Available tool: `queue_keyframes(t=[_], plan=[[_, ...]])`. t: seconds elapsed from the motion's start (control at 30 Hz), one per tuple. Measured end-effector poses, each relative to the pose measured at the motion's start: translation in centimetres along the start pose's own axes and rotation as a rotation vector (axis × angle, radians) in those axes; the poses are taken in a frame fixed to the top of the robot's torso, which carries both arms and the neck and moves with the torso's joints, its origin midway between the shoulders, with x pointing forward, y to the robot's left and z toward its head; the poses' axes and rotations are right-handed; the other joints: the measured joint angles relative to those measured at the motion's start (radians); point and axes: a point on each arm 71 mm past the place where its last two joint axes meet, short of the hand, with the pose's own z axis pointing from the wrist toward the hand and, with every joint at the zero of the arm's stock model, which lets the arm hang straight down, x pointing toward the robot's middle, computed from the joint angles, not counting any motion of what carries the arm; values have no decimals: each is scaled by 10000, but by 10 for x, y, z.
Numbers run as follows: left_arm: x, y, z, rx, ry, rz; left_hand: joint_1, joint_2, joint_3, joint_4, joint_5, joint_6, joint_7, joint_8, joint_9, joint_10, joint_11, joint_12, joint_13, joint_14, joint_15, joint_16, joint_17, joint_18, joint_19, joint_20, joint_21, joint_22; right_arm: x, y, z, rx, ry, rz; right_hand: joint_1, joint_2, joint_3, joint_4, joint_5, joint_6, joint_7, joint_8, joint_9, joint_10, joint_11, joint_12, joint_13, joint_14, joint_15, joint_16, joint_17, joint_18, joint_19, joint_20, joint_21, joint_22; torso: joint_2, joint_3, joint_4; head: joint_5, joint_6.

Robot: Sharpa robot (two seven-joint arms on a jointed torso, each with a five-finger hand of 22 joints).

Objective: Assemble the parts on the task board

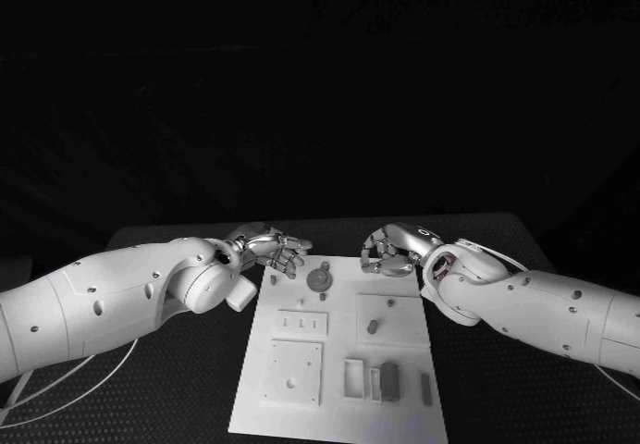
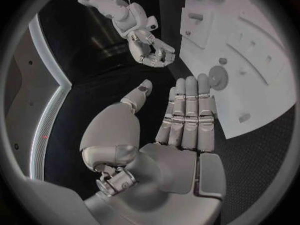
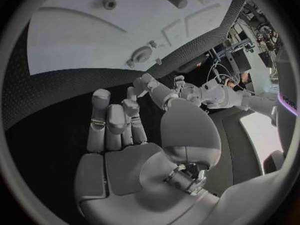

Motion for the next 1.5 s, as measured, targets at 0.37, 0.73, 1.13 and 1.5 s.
queue_keyframes(t=[0.37,0.73,1.13,1.5], plan=[[21,-5,16,-651,235,594,-146,-65,40,148,0,5,-5,0,-45,19,-19,0,92,17,-17,-39,138,-2,0,0,0,57,7,32,6,-435,286,-10,-27,-28,17,17,0,27,-27,-3,0,12,-11,0,0,34,-32,0,0,1,49,-17,0,0,-107,-16,0,130,-14],[31,-8,20,-957,376,1168,-336,-255,45,344,0,49,5,0,-57,18,-19,0,224,16,-17,-77,282,-44,-1,1,0,132,14,54,13,-797,493,-143,-104,-27,34,33,0,29,-29,-14,0,12,-11,0,1,37,-29,0,-2,0,48,-16,0,0,-142,-28,3,127,-22],[41,-10,24,-1200,672,1898,-798,-388,-42,726,0,381,-131,37,-48,252,-182,46,505,237,-155,-77,656,-70,142,-142,0,304,17,66,16,-1012,586,-238,-116,-44,33,33,0,62,-62,-7,0,49,-47,0,1,57,-41,0,-9,1,85,-50,-1,0,-122,-22,-9,145,-74],[43,-10,25,-1263,746,2087,-758,-315,-14,753,0,416,-165,38,-44,252,-182,46,621,233,-158,-77,809,-77,142,-142,0,373,18,68,18,-1075,645,-293,-115,-46,32,31,0,79,-78,-2,1,49,-46,0,2,86,-42,0,-9,1,87,-47,-1,0,-124,-21,-9,119,-112]])
